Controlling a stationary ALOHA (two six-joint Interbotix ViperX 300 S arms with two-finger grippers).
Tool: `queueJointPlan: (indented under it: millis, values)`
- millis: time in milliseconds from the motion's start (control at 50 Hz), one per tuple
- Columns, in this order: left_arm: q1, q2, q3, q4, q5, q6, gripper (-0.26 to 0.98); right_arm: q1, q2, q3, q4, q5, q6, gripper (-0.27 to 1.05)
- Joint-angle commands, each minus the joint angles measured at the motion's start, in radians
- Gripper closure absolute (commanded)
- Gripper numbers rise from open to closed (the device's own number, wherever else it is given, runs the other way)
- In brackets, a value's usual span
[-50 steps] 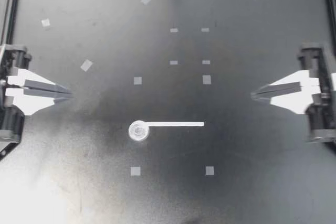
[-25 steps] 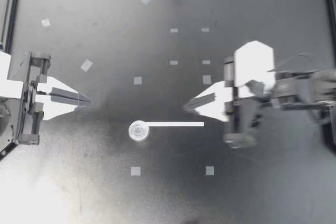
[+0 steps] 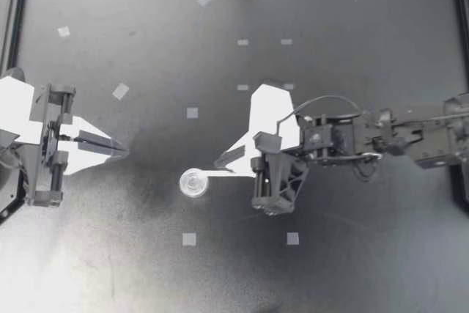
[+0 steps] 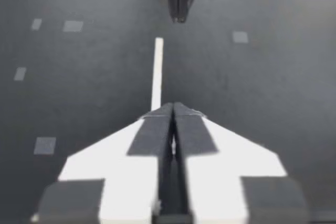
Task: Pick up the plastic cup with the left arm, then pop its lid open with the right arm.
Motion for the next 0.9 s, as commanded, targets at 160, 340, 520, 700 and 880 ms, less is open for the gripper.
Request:
queueJointPlan:
  millis: [160,340,520,700,880]
  values:
    - [-0.002,0.002,0.021,-0.002,-0.058,-0.005,0.2,0.015,0.049,-0.067,0.0,-0.003,0.0,0.82]
    - [-0.002,0.011,0.061,-0.002,-0.118,-0.006,0.19,0.015,0.078,-0.084,-0.002,-0.003,0.0,0.82]
    - [-0.002,0.067,0.052,-0.002,-0.126,-0.009,0.13,0.015,0.104,-0.101,0.0,-0.003,0.0,0.82]
    - [-0.003,0.153,0.031,-0.002,-0.149,-0.011,0.06,0.015,0.132,-0.118,-0.002,-0.003,0.0,0.82]
    - [-0.003,0.252,0.014,-0.002,-0.198,-0.032,0.05,0.015,0.152,-0.126,-0.002,-0.003,0.0,0.82]
